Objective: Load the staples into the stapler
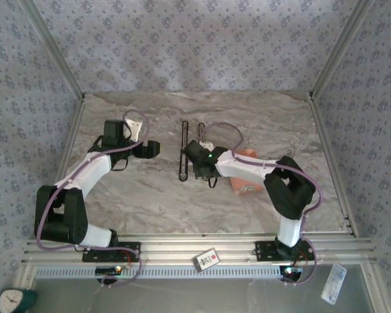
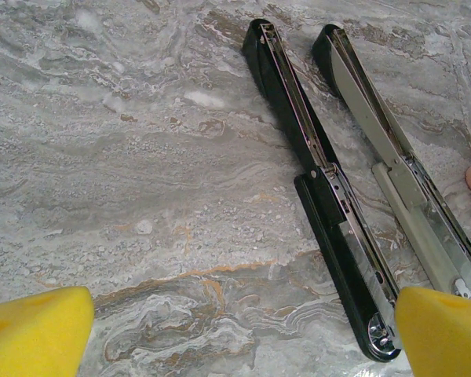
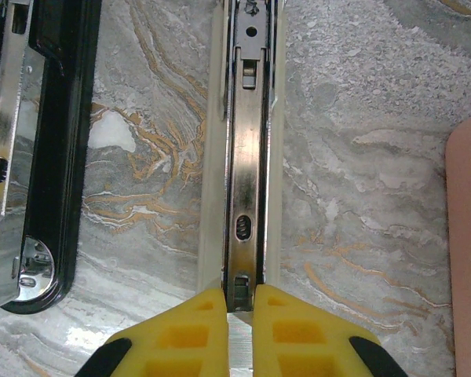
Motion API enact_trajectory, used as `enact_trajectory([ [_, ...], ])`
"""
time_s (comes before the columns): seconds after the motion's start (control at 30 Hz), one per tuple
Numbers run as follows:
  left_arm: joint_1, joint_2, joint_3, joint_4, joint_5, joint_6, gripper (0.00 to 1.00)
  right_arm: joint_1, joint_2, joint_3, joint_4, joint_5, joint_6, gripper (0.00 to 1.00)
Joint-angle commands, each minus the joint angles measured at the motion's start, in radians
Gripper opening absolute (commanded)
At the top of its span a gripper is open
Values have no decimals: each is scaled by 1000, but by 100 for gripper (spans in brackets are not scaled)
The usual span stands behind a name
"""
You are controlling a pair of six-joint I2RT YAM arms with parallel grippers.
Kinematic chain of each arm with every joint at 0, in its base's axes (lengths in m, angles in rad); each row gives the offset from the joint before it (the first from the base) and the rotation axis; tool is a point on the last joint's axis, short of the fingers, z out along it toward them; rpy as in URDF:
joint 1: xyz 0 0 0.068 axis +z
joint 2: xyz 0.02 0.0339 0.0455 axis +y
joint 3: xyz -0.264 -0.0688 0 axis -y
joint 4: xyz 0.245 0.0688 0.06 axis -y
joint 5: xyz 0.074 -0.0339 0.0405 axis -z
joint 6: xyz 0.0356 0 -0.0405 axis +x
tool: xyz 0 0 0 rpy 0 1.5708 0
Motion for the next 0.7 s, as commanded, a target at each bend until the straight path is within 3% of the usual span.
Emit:
enact_trajectory([
  [0.0, -5, 8, -2, 23, 19, 7, 98, 10, 11, -9, -23, 21, 15, 11],
  [0.67, -5, 6, -4, 19, 15, 10, 98, 34, -18, -19, 8, 87, 22, 11],
])
